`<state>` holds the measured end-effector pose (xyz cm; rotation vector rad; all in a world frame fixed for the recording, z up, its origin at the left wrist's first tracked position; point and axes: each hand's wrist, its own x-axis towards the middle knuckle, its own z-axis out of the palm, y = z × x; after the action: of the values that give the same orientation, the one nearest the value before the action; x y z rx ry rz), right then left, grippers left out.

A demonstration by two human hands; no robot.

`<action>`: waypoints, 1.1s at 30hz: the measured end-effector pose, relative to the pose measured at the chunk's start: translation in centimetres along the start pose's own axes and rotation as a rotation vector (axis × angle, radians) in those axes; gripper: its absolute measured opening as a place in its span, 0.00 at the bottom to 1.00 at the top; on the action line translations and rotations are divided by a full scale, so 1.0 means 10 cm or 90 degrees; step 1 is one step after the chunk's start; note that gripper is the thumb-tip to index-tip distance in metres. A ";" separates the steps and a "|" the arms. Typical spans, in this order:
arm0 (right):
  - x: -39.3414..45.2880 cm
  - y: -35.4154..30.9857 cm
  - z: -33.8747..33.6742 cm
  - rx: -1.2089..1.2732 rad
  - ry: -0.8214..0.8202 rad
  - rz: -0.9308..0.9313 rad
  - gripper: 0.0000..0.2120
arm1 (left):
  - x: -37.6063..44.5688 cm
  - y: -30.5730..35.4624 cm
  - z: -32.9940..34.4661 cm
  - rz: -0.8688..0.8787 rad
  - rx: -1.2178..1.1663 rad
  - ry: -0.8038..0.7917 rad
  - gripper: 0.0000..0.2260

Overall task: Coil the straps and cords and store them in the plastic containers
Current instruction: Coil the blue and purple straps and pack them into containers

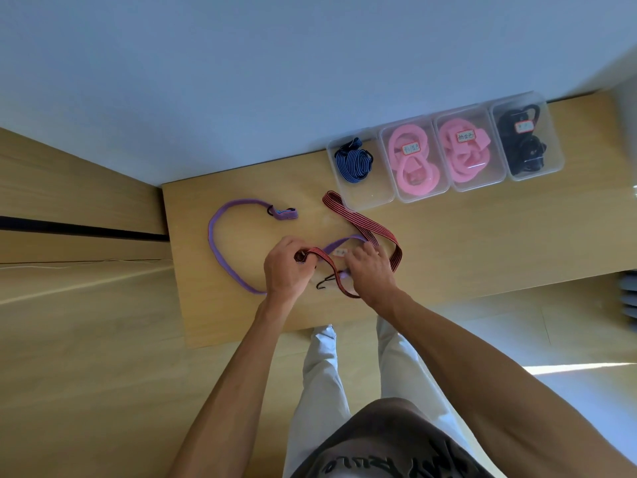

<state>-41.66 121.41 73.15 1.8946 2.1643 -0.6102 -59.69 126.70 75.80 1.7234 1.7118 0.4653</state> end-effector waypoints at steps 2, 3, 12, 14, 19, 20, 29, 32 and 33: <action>0.07 -0.05 -0.11 0.103 0.039 0.064 0.08 | 0.03 0.03 -0.07 -0.035 -0.077 -0.007 0.03; 0.10 -0.08 -0.19 0.180 0.055 0.093 0.06 | 0.05 0.05 -0.11 -0.064 -0.124 -0.010 0.04; 0.43 -0.27 -1.48 0.434 -0.089 0.245 0.10 | 0.32 0.44 -0.85 -0.159 -0.416 -0.040 0.13; 0.43 -0.27 -1.86 0.501 -0.088 0.231 0.10 | 0.40 0.63 -1.06 -0.151 -0.460 -0.020 0.15; 0.18 -0.38 -2.81 0.758 0.103 0.173 0.06 | 0.54 1.26 -1.62 -0.030 -0.513 0.015 0.13; 0.11 -0.42 -2.97 0.822 0.146 0.155 0.03 | 0.56 1.39 -1.73 0.012 -0.515 0.016 0.12; -0.25 -0.74 -3.72 0.821 0.336 -0.026 0.12 | 0.53 2.14 -2.38 0.185 -0.656 0.024 0.10; -0.35 -0.85 -3.65 0.887 0.313 -0.023 0.13 | 0.50 2.22 -2.40 0.227 -0.660 0.024 0.09; -0.38 -0.88 -3.62 0.909 0.293 -0.022 0.12 | 0.49 2.24 -2.39 0.234 -0.649 0.027 0.09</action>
<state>-45.44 132.78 108.62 2.7347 2.0895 -2.3840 -58.46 137.81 107.04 1.2171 0.8615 1.2752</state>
